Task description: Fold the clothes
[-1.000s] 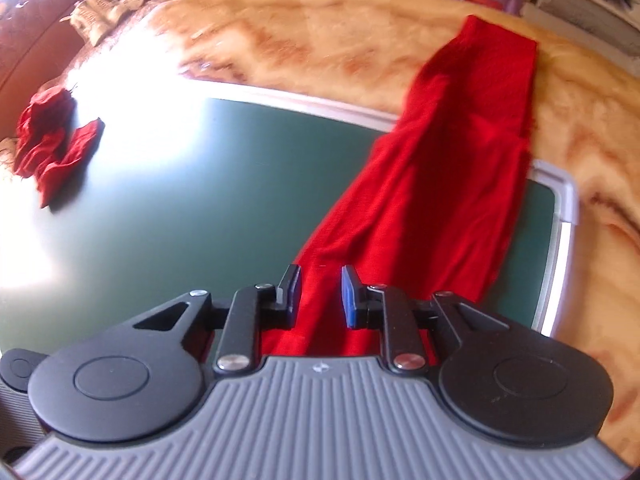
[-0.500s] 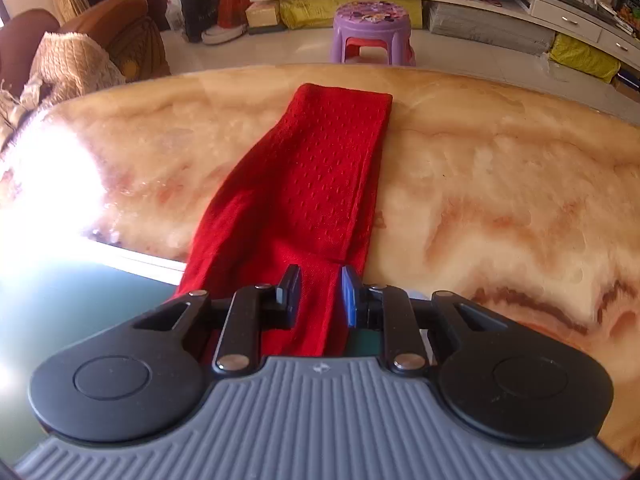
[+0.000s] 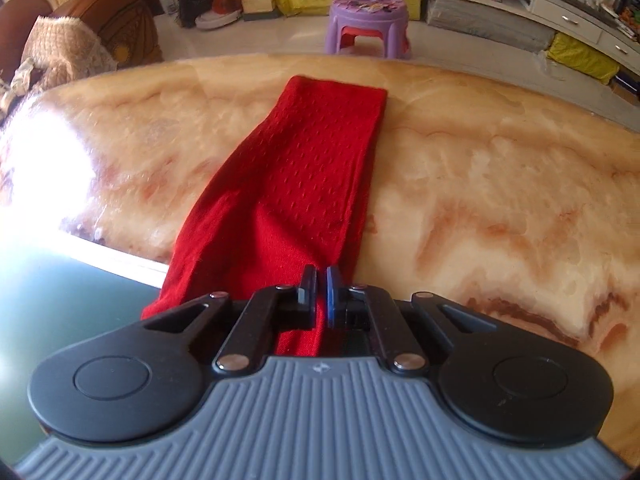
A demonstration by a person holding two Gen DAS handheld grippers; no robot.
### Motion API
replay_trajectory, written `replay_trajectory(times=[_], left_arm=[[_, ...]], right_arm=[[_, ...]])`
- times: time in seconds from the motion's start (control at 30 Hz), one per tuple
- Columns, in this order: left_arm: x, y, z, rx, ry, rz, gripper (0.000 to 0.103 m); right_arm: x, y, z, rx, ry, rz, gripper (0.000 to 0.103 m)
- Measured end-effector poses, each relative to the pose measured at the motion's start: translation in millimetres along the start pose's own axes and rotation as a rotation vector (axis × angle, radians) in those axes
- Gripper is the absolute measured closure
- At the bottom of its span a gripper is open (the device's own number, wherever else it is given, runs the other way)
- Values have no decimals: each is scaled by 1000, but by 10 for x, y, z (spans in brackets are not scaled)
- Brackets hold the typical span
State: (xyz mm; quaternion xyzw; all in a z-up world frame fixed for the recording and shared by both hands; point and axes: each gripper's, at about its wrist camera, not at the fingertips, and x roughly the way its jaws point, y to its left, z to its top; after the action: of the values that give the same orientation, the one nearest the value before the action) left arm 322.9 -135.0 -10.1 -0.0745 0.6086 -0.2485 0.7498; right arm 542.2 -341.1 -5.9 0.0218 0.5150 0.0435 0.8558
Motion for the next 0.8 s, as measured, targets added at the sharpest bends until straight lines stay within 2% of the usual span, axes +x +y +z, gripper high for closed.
replay_trajectory(times=[0.2, 0.23, 0.27, 0.33, 0.5, 0.63, 0.7, 0.8], left_arm=[[13, 21, 9, -9, 10, -10, 63], [14, 23, 9, -9, 12, -10, 63], [14, 18, 10, -7, 13, -9, 63], [12, 15, 7, -5, 14, -8, 63], [7, 16, -1, -10, 20, -5, 63], [-8, 12, -22, -1, 24, 3, 63], [-13, 7, -35, 3, 27, 7, 64], [-24, 6, -51, 6, 30, 12, 64]], right_arm=[[98, -63, 4, 4, 61, -17, 94], [101, -55, 27, -7, 69, -25, 90], [91, -58, 48, -8, 65, -32, 81], [29, -101, 88, 14, 26, -41, 71], [88, -152, 272, 31, -12, 32, 71], [380, -37, 463, -29, 2, 57, 71], [579, 37, 528, -74, 24, 15, 71], [712, 70, 639, -107, 0, -62, 71]])
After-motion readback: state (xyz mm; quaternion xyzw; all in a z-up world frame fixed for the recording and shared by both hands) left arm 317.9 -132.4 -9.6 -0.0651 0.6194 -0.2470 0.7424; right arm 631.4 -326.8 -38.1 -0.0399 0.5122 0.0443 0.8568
